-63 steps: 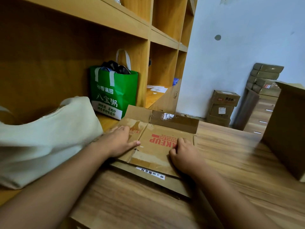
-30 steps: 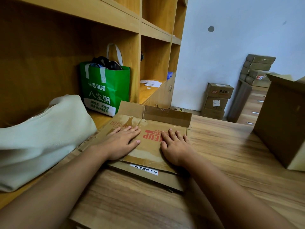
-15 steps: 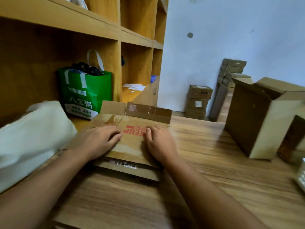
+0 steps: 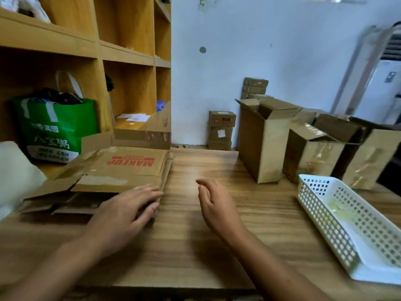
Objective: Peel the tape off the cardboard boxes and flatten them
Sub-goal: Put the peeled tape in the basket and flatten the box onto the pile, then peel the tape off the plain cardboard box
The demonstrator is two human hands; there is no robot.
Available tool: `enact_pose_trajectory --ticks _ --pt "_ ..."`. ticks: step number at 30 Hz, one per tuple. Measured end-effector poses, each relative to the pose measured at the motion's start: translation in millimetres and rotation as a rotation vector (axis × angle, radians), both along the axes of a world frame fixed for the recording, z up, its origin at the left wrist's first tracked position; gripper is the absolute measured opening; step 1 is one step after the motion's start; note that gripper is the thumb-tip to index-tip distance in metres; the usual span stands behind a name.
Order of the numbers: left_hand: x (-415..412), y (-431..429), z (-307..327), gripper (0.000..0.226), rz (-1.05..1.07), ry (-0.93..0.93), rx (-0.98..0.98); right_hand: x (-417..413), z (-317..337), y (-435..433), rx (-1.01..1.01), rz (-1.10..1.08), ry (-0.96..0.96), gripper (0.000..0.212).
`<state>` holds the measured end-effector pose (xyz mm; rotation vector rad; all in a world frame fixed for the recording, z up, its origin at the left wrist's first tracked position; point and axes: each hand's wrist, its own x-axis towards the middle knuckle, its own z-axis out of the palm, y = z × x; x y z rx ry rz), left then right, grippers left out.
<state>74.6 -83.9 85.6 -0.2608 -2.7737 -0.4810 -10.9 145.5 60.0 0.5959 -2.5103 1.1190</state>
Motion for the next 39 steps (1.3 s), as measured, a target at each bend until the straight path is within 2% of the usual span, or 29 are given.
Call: enact_pose_trajectory --ticks 3,6,16,21,25,36,39 --pt "7 34 -19 0.092 -0.059 -0.069 0.002 12 -10 52 0.127 -0.087 -0.035 0.038" --pt "9 65 -33 0.081 -0.114 -0.114 0.003 23 -17 100 0.234 -0.144 -0.061 0.040" --pt "-6 114 -65 0.077 -0.123 -0.140 0.060 53 -44 181 0.356 -0.230 -0.096 0.036" --pt "-5 115 -79 0.046 -0.117 -0.160 0.055 60 -53 193 0.406 -0.205 -0.113 0.027" --pt "-3 116 -82 0.025 -0.106 -0.128 0.037 60 -48 191 0.392 -0.202 -0.109 0.029" --pt "1 117 -79 0.028 -0.111 -0.072 0.080 2 38 187 0.215 -0.246 -0.079 0.051" --pt "0 117 -81 0.033 -0.118 -0.057 0.078 -22 66 185 0.159 -0.288 -0.085 0.066"
